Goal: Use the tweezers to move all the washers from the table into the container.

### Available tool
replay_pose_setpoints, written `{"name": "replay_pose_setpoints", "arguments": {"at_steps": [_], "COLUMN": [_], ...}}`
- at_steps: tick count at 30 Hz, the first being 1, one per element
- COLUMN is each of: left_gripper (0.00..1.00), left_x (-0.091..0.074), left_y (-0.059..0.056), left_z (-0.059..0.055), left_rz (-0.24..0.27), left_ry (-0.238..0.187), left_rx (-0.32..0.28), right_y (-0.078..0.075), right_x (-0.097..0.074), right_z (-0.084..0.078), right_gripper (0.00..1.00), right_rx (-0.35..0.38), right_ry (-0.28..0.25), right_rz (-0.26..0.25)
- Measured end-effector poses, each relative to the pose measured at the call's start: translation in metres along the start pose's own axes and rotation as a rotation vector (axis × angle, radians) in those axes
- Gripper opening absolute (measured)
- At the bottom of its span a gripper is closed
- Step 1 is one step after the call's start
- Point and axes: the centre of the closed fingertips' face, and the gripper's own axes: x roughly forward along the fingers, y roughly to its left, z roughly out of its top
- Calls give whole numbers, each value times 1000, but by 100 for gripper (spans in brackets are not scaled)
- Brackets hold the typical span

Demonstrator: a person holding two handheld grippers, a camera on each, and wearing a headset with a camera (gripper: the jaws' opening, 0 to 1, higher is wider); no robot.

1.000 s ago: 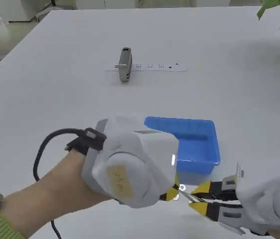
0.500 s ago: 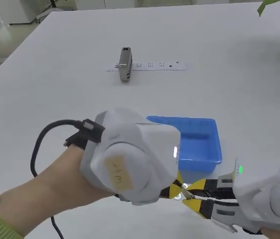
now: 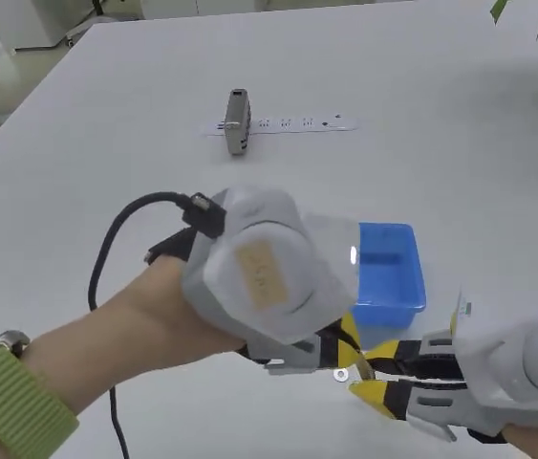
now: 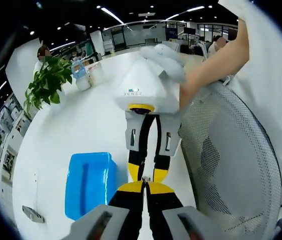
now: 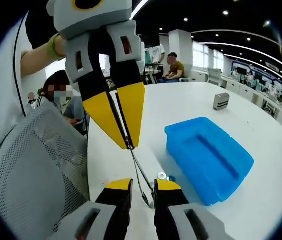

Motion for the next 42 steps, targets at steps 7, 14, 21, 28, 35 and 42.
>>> {"name": "replay_pose_setpoints", "arguments": {"at_steps": [7, 14, 21, 28, 35, 42], "left_gripper": [0, 6, 30, 47, 61, 70], "left_x": [9, -6, -39, -67, -84, -95], "left_y": [-4, 2, 1, -10, -10, -2], "left_z": [8, 11, -19, -49, -72, -71], "left_rz": [-51, 43, 261, 433, 695, 800], "left_ry": [5, -178, -418, -555, -570, -593], "left_rx": [-9, -259, -628, -828, -856, -807], "right_y": [-3, -10, -28, -49, -69, -97], "right_x": [-4, -8, -22, -42, -71, -73], "right_z": [4, 1, -6, -5, 33, 61], "right_gripper": [4, 2, 1, 1, 1, 1], "right_rx": [-100, 35, 280, 589, 624, 511], "right_ry": [44, 27, -63, -229, -336, -329], "right_rz": [-16, -42, -117, -118, -148, -221]}}
